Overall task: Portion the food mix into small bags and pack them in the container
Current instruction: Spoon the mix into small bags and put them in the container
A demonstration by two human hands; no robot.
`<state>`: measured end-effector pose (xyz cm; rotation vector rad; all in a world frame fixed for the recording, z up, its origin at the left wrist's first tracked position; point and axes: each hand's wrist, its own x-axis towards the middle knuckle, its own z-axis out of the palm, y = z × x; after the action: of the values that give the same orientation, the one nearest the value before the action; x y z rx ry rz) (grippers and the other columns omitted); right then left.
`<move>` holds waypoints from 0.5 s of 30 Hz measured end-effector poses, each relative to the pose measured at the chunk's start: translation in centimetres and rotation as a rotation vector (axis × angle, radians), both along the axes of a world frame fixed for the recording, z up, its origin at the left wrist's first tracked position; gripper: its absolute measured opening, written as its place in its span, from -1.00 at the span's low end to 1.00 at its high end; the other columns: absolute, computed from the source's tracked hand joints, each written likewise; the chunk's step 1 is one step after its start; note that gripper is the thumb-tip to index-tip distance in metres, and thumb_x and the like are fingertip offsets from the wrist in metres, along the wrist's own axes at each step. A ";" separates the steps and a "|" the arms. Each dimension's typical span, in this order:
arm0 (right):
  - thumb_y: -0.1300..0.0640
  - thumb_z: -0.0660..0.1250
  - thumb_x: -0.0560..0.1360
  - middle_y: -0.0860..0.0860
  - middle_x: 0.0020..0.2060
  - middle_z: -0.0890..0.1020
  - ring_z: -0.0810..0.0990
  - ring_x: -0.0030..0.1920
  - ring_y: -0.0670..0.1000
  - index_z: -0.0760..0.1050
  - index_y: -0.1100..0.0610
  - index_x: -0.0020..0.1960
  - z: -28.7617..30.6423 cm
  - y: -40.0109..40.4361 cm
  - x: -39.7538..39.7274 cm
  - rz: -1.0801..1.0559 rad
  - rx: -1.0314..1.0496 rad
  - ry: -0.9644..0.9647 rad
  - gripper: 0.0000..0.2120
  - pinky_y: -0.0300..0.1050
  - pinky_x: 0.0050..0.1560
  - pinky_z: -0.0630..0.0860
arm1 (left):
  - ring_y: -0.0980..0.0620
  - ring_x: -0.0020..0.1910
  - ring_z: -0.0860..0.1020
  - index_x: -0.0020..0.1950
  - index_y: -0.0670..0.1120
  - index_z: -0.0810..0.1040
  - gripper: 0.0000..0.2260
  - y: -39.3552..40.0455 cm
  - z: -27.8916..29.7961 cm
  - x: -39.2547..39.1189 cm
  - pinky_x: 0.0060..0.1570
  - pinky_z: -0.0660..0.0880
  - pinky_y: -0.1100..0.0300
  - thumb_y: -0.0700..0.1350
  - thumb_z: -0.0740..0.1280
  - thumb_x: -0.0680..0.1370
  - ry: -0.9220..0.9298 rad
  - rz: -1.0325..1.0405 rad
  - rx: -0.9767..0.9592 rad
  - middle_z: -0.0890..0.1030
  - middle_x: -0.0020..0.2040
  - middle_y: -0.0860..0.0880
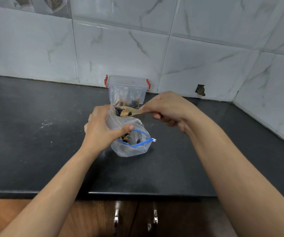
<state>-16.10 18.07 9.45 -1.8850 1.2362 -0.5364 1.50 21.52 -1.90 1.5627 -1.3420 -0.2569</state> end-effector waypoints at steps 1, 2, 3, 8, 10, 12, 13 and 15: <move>0.10 0.38 0.42 -0.01 -0.54 0.31 0.13 -0.63 -0.12 0.58 0.35 0.00 0.0 0.0 0.2 0.003 -0.004 0.013 -0.68 -0.35 -0.61 0.06 | 0.03 0.28 0.38 0.08 0.26 0.43 -0.42 0.1 0.1 0.0 0.26 0.37 -0.16 0.45 0.33 0.14 0.011 -0.007 -0.005 0.44 0.17 0.10; 0.10 0.38 0.42 -0.01 -0.55 0.31 0.13 -0.63 -0.12 0.60 0.32 -0.02 0.0 0.0 0.4 0.005 -0.011 0.024 -0.72 -0.35 -0.61 0.06 | 0.03 0.28 0.38 0.08 0.28 0.41 -0.43 0.1 0.1 0.0 0.26 0.36 -0.14 0.45 0.33 0.14 0.021 -0.014 -0.006 0.43 0.17 0.12; 0.11 0.38 0.42 -0.02 -0.56 0.32 0.14 -0.63 -0.12 0.60 0.24 -0.07 0.0 0.0 0.5 0.011 -0.019 0.030 -0.80 -0.36 -0.61 0.06 | 0.03 0.28 0.38 0.09 0.27 0.41 -0.42 0.2 0.2 0.0 0.26 0.36 -0.10 0.45 0.32 0.14 0.024 -0.021 -0.008 0.42 0.16 0.12; 0.13 0.40 0.42 -0.02 -0.58 0.34 0.17 -0.63 -0.11 0.48 0.16 -0.35 0.1 -0.2 0.7 0.022 -0.089 0.091 -0.78 -0.38 -0.62 0.08 | 0.07 0.23 0.38 0.16 0.17 0.41 -0.34 0.2 0.3 0.2 0.09 0.30 0.18 0.44 0.30 0.15 0.025 -0.041 -0.024 0.44 0.18 0.07; 0.13 0.40 0.42 0.00 -0.56 0.34 0.19 -0.61 -0.10 0.48 0.17 -0.33 0.5 0.0 1.0 0.052 -0.138 0.148 -0.80 -0.35 -0.61 0.12 | 0.10 0.20 0.36 0.13 0.19 0.41 -0.37 0.2 0.3 0.0 0.06 0.26 0.24 0.44 0.30 0.15 -0.008 -0.040 -0.029 0.44 0.15 0.10; 0.13 0.38 0.41 0.01 -0.52 0.37 0.28 -0.55 -0.08 0.50 0.21 -0.31 0.9 0.2 2.1 0.110 -0.284 0.266 -0.82 -0.26 -0.48 0.25 | 0.10 0.19 0.37 0.05 0.22 0.40 -0.43 0.2 0.4 -0.3 0.10 0.27 0.17 0.45 0.29 0.14 -0.060 -0.012 -0.037 0.44 0.11 0.14; 0.14 0.36 0.40 0.02 -0.49 0.43 0.35 -0.48 -0.05 0.51 0.24 -0.30 0.8 0.3 2.8 0.144 -0.395 0.338 -0.81 -0.21 -0.37 0.34 | 0.08 0.20 0.38 0.04 0.23 0.40 -0.44 0.1 0.5 -0.5 0.14 0.29 0.08 0.45 0.30 0.14 -0.072 0.003 -0.041 0.44 0.11 0.15; 0.13 0.32 0.40 0.02 -0.33 0.59 0.51 -0.31 0.02 0.61 0.18 -0.16 0.6 1.0 4.3 0.191 -0.695 0.512 -0.86 -0.11 -0.16 0.48 | 0.03 0.19 0.41 0.03 0.23 0.41 -0.46 -0.2 0.4 -0.7 0.19 0.35 -0.07 0.43 0.32 0.15 -0.077 0.014 -0.053 0.46 0.08 0.15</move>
<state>-11.84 19.07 10.06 -2.8284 1.2511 -0.4197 0.79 21.37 -1.47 1.5508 -1.3857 -0.1526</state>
